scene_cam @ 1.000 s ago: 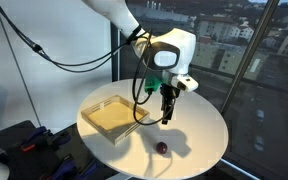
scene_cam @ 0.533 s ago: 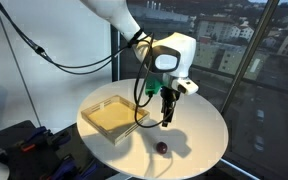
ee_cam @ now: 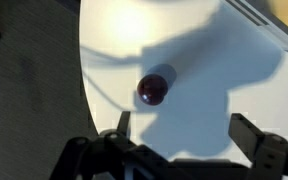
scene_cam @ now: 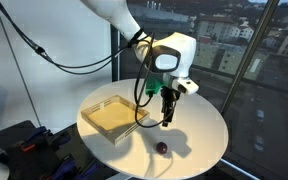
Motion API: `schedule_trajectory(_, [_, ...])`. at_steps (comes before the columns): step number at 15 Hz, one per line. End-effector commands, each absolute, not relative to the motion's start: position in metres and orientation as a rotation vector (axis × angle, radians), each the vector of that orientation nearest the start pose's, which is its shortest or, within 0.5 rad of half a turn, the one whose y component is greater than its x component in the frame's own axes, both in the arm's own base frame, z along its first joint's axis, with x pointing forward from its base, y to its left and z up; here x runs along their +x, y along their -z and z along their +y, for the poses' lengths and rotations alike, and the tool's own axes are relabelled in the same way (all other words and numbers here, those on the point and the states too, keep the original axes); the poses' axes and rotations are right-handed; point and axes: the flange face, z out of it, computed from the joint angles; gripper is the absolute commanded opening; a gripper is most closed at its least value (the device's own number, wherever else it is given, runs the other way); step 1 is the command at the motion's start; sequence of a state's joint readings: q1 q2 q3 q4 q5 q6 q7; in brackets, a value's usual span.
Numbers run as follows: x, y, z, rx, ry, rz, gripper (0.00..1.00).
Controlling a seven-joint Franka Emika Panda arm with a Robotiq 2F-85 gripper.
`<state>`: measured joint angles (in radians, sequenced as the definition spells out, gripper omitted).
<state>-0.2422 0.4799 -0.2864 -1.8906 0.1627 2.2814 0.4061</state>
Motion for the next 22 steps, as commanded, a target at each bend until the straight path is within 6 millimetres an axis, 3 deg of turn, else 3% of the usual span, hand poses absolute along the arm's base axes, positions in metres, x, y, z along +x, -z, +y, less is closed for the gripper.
schedule_trajectory(1, [0.550,-0.254,-0.308,-2.742,-0.092,1.551,1.00])
schedule_trajectory(22, [0.549,-0.211,-0.319,-2.762,-0.069,1.579,1.00])
